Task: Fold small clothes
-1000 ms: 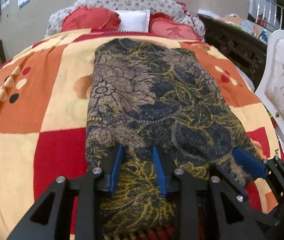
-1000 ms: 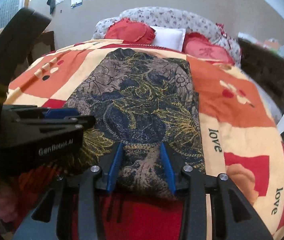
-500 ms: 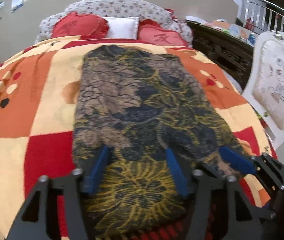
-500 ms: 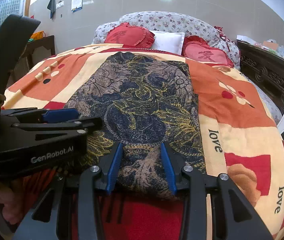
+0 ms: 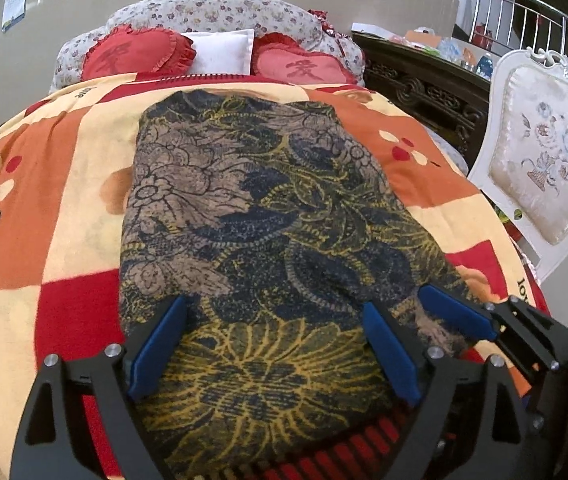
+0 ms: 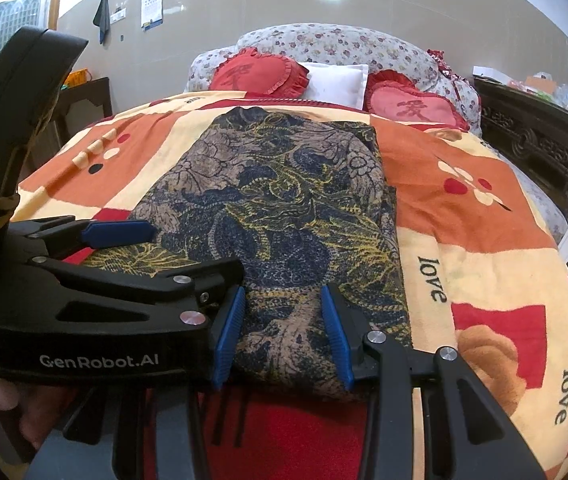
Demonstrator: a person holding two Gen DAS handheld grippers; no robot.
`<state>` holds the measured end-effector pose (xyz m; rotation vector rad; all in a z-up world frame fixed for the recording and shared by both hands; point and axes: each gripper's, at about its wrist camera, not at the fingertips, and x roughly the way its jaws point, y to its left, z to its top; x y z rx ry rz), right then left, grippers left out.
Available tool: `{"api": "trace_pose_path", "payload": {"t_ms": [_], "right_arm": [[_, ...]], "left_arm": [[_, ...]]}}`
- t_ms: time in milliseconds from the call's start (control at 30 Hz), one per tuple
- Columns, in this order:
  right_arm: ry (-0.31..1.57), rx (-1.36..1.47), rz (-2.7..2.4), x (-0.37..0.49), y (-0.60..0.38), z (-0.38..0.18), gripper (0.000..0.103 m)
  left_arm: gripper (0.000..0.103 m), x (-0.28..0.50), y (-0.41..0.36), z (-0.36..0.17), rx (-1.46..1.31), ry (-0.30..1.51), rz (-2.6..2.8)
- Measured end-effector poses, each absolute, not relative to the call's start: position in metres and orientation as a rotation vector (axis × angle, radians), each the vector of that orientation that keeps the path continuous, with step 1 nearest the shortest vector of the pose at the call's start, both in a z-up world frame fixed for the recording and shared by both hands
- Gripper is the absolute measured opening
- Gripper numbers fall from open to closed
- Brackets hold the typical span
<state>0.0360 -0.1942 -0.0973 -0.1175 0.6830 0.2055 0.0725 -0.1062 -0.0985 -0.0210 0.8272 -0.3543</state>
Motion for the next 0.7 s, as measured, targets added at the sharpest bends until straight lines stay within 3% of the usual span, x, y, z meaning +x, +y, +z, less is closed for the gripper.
{"api": "trace_pose_path", "payload": {"t_ms": [167,233,400,467,700], "right_arm": [[0.683,-0.093,0.218,0.036,-0.196,-0.097,0.038],[0.682,-0.088,0.220,0.036,-0.196,-0.097,0.038],[0.679,-0.074,0.228,0.036,-0.197,-0.098,0.039],[0.679,-0.070,0.229,0.036,-0.197,-0.098,0.039],[0.679,-0.066,0.230,0.036,-0.197,-0.098,0.040]], "left_arm": [[0.093,0.075,-0.066,-0.060,-0.128,0.791,-0.390],[0.099,0.087,-0.043,-0.053,-0.140,0.773,-0.369],[0.095,0.149,0.001,-0.099,-0.409,0.987,-0.485],[0.089,0.160,0.001,-0.116,-0.494,1.049,-0.545],[0.091,0.178,-0.019,-0.123,-0.580,1.051,-0.667]]}}
